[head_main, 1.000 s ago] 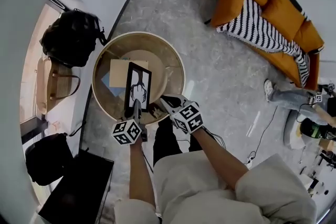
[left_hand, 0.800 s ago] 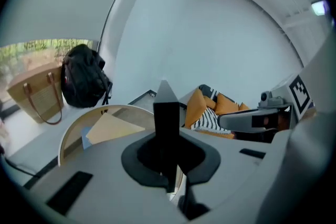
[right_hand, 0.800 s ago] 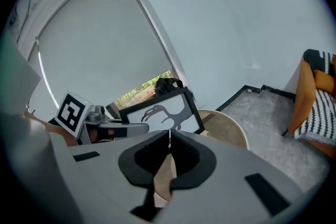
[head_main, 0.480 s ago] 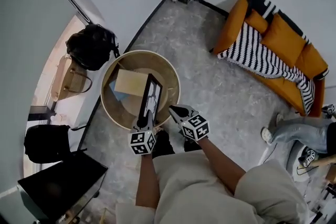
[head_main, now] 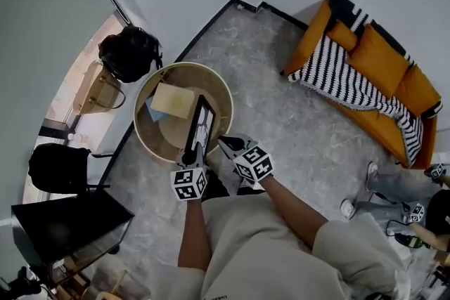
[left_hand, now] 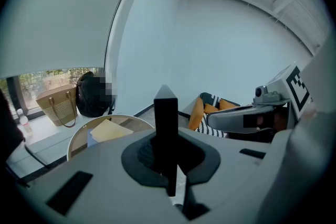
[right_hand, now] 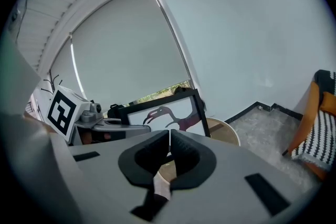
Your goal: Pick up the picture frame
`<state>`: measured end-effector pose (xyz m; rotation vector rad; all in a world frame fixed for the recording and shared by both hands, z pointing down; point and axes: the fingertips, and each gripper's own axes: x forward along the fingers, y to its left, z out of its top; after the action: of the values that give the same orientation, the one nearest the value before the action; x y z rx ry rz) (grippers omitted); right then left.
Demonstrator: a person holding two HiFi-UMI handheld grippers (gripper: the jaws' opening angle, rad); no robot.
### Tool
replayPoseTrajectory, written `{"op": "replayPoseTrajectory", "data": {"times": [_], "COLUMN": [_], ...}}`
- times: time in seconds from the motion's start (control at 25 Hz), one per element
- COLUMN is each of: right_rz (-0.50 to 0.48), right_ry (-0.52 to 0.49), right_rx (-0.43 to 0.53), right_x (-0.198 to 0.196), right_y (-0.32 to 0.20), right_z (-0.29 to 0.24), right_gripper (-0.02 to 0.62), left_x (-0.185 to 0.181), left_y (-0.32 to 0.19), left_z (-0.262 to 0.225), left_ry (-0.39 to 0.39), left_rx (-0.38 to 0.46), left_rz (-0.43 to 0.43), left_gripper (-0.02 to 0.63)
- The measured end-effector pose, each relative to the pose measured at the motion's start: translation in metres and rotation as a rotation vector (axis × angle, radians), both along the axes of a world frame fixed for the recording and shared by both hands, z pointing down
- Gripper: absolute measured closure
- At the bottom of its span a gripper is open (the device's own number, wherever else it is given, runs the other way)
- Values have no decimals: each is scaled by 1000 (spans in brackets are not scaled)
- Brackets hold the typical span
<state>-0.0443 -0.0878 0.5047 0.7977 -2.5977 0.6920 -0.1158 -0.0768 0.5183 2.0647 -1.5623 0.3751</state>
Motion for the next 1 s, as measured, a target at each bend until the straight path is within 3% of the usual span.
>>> {"op": "replayPoseTrajectory", "data": {"times": [0.16, 0.56, 1.0], "right_rz": [-16, -52, -5], "right_ry": [15, 50, -47], "right_rx": [20, 49, 22], "right_x": [14, 36, 59], "right_y": [15, 42, 38], "right_z": [-8, -8, -16], "right_gripper": [560, 560, 561], "left_x": [3, 26, 41], "left_y": [7, 26, 35], "left_z": [-5, -10, -14], "left_ry": [57, -7, -5], "left_rx": [14, 40, 55], "left_rz": [-52, -43, -41], "left_gripper": [577, 577, 577]}}
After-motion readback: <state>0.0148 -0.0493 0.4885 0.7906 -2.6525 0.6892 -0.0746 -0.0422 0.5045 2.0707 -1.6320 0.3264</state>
